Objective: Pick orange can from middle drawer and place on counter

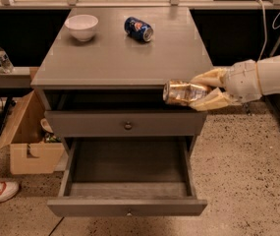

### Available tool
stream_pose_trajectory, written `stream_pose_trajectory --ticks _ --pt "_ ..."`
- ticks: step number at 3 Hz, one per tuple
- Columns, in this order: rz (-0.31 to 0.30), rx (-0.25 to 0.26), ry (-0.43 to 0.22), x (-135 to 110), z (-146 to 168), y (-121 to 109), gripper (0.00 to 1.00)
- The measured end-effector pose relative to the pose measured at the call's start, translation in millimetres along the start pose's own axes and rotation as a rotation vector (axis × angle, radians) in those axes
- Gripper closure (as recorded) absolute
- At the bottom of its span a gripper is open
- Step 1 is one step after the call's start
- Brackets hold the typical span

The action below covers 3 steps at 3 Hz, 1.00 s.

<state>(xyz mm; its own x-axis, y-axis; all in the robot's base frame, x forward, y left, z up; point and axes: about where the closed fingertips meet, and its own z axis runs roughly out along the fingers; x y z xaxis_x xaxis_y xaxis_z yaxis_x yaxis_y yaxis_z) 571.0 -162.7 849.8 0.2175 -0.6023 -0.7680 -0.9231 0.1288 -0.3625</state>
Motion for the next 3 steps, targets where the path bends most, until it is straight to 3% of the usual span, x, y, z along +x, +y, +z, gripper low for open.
stream_pose_trajectory --ticks 1,3 --pt "0.057 0.046 -0.005 -0.1 12.9 -61.7 1.0" --pt "0.219 0.117 0.002 17.7 47.4 -146.0 0.97"
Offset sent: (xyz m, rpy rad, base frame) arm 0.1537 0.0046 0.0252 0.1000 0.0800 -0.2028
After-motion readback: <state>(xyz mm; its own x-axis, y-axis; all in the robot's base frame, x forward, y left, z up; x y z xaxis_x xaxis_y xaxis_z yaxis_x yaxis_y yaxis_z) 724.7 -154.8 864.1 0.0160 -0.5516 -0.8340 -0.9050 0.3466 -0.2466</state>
